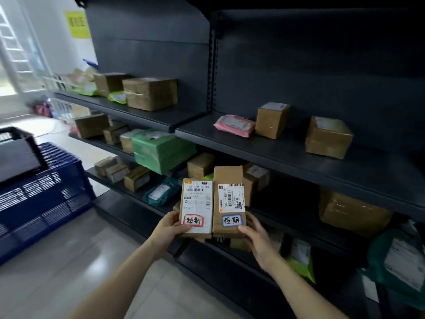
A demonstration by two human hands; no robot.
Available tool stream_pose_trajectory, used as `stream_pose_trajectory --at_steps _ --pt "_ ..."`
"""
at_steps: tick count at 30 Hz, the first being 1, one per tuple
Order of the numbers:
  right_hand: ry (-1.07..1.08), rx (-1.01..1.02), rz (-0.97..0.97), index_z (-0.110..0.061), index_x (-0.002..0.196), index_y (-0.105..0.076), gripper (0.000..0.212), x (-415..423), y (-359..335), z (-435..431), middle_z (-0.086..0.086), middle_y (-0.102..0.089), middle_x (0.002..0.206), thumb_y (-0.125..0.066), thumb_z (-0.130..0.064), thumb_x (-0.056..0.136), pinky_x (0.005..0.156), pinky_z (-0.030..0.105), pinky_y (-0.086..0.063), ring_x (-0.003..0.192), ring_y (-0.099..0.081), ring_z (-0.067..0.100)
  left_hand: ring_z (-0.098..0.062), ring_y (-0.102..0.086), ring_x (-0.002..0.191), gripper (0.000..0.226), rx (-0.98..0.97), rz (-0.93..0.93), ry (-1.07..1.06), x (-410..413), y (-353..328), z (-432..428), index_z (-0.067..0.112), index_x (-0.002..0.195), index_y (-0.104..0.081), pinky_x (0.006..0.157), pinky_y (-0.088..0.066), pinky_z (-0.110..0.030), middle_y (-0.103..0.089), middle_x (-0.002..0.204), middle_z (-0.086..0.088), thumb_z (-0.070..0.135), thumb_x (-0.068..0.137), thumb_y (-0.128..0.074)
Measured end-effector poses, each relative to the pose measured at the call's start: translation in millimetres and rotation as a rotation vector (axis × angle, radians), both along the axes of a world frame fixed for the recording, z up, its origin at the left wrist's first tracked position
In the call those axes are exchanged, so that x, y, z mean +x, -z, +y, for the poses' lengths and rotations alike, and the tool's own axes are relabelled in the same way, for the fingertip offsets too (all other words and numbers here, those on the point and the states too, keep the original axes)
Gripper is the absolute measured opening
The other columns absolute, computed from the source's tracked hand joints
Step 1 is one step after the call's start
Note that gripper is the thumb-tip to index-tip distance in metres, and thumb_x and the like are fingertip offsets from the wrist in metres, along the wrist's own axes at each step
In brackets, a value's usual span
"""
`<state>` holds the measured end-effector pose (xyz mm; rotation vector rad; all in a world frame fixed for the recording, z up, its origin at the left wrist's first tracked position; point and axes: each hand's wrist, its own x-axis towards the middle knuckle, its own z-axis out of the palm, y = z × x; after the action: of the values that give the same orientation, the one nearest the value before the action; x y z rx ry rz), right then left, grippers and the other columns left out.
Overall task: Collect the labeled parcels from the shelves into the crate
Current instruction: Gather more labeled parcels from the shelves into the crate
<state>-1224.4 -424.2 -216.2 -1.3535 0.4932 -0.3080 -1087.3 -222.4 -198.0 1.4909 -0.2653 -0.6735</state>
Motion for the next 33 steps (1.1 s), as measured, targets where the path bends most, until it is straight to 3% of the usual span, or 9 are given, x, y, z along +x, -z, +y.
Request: stream_pose_trajectory --at_steps 3,7,12,15,17,21,25,29,33 --pt "-0.074 0.022 -0.007 -0.031 0.119 -0.049 0.041 30 -6 43 -0.005 -0.063 0.112 -0.059 -0.009 0.085 0.097 0.032 -0.042 0.107 -0.057 0.012 -0.023 -0.064 0.099 0.050 -0.014 -0.016 -0.073 18 -6 51 0.008 0.123 -0.045 0.081 -0.054 -0.028 -0.064 0.109 -0.009 0.000 0.079 -0.067" --pt "-0.154 0.014 -0.028 -0.032 0.115 -0.051 0.039 69 -11 105 -0.006 -0.063 0.110 -0.062 -0.010 0.084 0.081 0.022 -0.046 0.103 -0.059 0.010 -0.026 -0.064 0.103 0.047 -0.038 -0.022 -0.159 43 -12 120 0.010 0.121 -0.046 0.087 -0.052 -0.034 -0.064 0.111 -0.011 -0.001 0.080 -0.066" --pt "-0.260 0.023 -0.059 -0.034 0.113 -0.057 0.064 113 -19 179 0.002 -0.063 0.120 -0.076 -0.033 0.052 0.100 0.037 -0.045 0.113 -0.058 0.018 -0.027 -0.066 0.099 0.044 -0.063 -0.011 -0.242 73 -14 203 0.008 0.120 -0.048 0.080 -0.055 -0.031 -0.066 0.110 -0.013 0.001 0.081 -0.066" --pt "-0.326 0.029 -0.067 -0.034 0.111 -0.054 0.055 140 -21 219 0.001 -0.063 0.118 -0.075 -0.024 0.061 0.100 0.032 -0.043 0.113 -0.057 0.016 -0.027 -0.066 0.099 0.043 -0.072 -0.016 -0.294 88 -17 249 0.010 0.120 -0.048 0.081 -0.054 -0.033 -0.065 0.111 -0.013 0.002 0.081 -0.065" --pt "-0.378 0.034 -0.084 -0.033 0.111 -0.053 0.047 157 -22 245 0.000 -0.063 0.118 -0.070 -0.017 0.070 0.091 0.025 -0.046 0.111 -0.057 0.014 -0.024 -0.066 0.096 0.041 -0.069 -0.029 -0.327 94 -19 278 0.011 0.119 -0.048 0.077 -0.054 -0.030 -0.065 0.110 -0.012 0.002 0.082 -0.065" --pt "-0.464 0.014 -0.095 -0.028 0.117 -0.053 0.056 193 -27 292 0.003 -0.062 0.120 -0.073 -0.015 0.065 0.075 0.019 -0.051 0.109 -0.059 0.016 -0.025 -0.066 0.098 0.043 -0.060 -0.032 -0.412 109 -19 331 0.010 0.121 -0.048 0.081 -0.055 -0.033 -0.066 0.110 -0.012 0.001 0.082 -0.065" --pt "-0.543 -0.024 -0.096 -0.040 0.115 -0.052 0.069 232 -30 329 0.005 -0.059 0.126 -0.075 -0.033 0.050 0.091 0.030 -0.047 0.118 -0.054 0.020 -0.024 -0.067 0.098 0.043 -0.047 -0.043 -0.505 127 -17 371 0.010 0.122 -0.051 0.077 -0.056 -0.030 -0.066 0.110 -0.011 0.005 0.082 -0.066" --pt "-0.618 -0.038 -0.077 -0.043 0.114 -0.052 0.070 274 -27 360 0.004 -0.059 0.126 -0.075 -0.035 0.048 0.099 0.037 -0.044 0.119 -0.053 0.021 -0.022 -0.067 0.095 0.038 -0.035 -0.061 -0.574 151 -14 402 0.010 0.119 -0.054 0.067 -0.057 -0.024 -0.067 0.108 -0.010 0.003 0.084 -0.064" --pt "-0.655 -0.061 -0.069 -0.045 0.112 -0.052 0.069 324 -21 384 0.004 -0.058 0.126 -0.075 -0.036 0.048 0.104 0.042 -0.041 0.120 -0.052 0.021 -0.021 -0.067 0.091 0.030 -0.015 -0.075 -0.621 189 -9 425 0.010 0.113 -0.056 0.071 -0.058 -0.027 -0.068 0.102 -0.008 0.001 0.085 -0.062"
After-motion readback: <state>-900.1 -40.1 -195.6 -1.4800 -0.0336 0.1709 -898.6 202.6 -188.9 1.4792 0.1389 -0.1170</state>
